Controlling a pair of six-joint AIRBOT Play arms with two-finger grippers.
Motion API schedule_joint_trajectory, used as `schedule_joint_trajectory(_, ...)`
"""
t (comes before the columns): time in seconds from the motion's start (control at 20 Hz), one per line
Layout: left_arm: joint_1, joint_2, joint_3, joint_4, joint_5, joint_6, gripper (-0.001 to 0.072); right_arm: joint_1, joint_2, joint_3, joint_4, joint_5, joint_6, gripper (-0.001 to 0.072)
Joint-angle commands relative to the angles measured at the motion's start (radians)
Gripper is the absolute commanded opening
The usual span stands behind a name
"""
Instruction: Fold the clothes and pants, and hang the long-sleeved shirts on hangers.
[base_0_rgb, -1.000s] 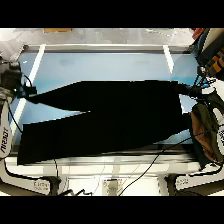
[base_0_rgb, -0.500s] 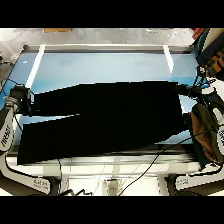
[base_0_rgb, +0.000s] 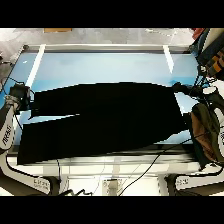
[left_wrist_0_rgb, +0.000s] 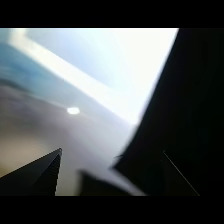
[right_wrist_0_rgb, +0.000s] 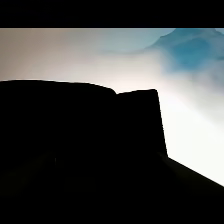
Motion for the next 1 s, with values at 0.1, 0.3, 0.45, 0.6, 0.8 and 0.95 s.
schedule_joint_trajectory(0.1,-0.001,0.023,0.213,0.233,-0.234,0.138,0.0686,-0.002,0.142,0.001,-0.090,0.067,0.014,0.0696)
schedule_joint_trajectory(0.3,-0.005,0.121,0.287,0.195,-0.266,0.225,0.0569,-0.002,0.293,0.001,-0.195,0.170,0.037,0.0326)
schedule_joint_trajectory(0.45,-0.003,0.169,0.287,-0.075,-0.318,0.353,0.0011,-0.012,0.404,0.001,-0.321,0.301,0.105,0.0018)
schedule_joint_trajectory(0.6,-0.008,0.206,0.287,-0.396,-0.330,0.485,0.0010,-0.061,0.468,0.000,-0.414,0.497,0.283,0.0018)
schedule_joint_trajectory(0.8,-0.008,0.275,0.286,-0.795,-0.260,0.517,0.0010,-0.186,0.472,-0.051,-0.521,0.823,0.320,0.0017)
schedule_joint_trajectory(0.95,-0.008,0.373,0.285,-0.914,-0.189,0.556,0.0011,-0.320,0.520,-0.216,-0.420,0.858,0.302,0.0016)
